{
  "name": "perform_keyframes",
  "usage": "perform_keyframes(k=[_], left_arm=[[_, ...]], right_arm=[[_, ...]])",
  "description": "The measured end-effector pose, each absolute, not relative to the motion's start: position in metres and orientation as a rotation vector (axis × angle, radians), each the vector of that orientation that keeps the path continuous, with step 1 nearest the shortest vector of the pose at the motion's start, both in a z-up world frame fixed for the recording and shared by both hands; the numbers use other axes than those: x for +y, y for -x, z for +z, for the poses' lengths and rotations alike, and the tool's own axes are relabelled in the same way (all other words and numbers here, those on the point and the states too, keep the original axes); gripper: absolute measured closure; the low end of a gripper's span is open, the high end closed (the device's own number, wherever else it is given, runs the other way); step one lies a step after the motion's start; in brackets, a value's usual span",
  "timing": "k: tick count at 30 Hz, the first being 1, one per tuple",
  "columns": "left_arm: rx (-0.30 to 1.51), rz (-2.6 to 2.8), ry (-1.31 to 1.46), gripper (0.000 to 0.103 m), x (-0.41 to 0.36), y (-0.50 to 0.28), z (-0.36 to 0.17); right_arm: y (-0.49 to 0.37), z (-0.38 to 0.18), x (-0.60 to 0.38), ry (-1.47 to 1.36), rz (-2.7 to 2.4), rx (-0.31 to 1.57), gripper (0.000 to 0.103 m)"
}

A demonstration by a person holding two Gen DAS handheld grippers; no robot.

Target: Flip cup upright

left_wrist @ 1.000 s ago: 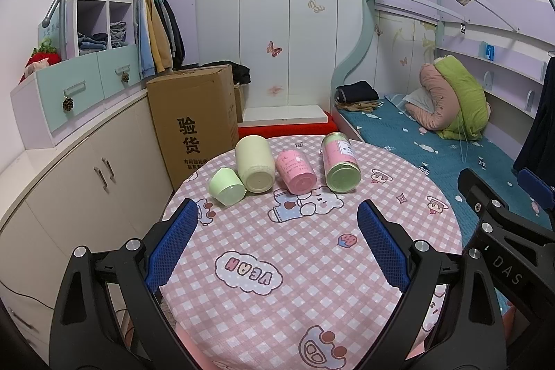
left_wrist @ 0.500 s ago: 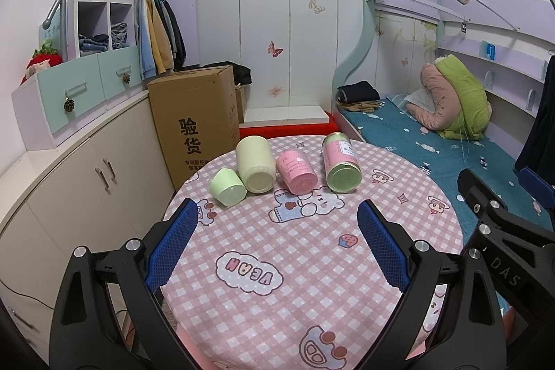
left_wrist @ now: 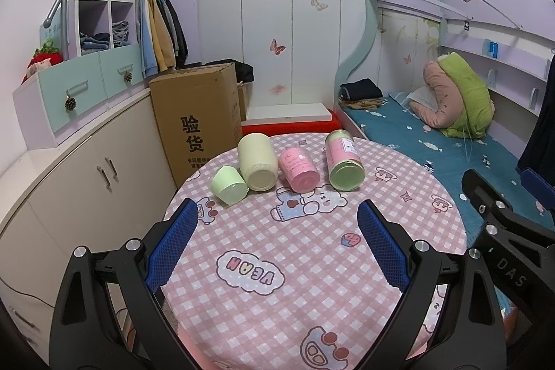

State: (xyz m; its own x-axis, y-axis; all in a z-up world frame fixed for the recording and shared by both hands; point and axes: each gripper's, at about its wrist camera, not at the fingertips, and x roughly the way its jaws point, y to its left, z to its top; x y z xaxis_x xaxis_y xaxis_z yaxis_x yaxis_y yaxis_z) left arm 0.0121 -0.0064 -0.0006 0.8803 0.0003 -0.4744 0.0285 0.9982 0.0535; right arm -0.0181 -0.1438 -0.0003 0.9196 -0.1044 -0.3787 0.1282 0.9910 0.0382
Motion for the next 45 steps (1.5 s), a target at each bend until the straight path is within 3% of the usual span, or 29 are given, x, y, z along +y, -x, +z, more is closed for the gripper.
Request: perform_keyframes(k=[16, 28, 39, 40, 43, 45], left_arm=[[0.591, -0.082, -0.094, 0.010, -0.040, -0.079, -0.016], [0.829, -0.267, -0.104, 0.010, -0.115, -0.233, -0.041], [1.096, -0.196, -0.198, 0.010, -0.151, -0.344, -0.111], [1.100, -0.174, -0.211, 0.011, -0.150, -0.347, -0.115], [1.099, -0.075, -0.273, 0.033, -0.150, -0.353, -0.126], [1.100, -0.082, -0.246, 0.033, -0.146, -0.355, -0.126]], right_arm=[[-0.038, -0.014, -0.181, -0.111, -0.107, 0.456, 0.010], [-0.156, -0.054, -0.259, -0.156, -0.123, 0.597, 0.010], [-0.229, -0.090, -0.309, -0.218, -0.084, 0.653, 0.010], [-0.231, -0.092, -0.311, -0.219, -0.083, 0.653, 0.010], [-0.237, -0.095, -0.316, -0.234, -0.071, 0.652, 0.010], [-0.237, -0.095, -0.320, -0.244, -0.073, 0.648, 0.010]])
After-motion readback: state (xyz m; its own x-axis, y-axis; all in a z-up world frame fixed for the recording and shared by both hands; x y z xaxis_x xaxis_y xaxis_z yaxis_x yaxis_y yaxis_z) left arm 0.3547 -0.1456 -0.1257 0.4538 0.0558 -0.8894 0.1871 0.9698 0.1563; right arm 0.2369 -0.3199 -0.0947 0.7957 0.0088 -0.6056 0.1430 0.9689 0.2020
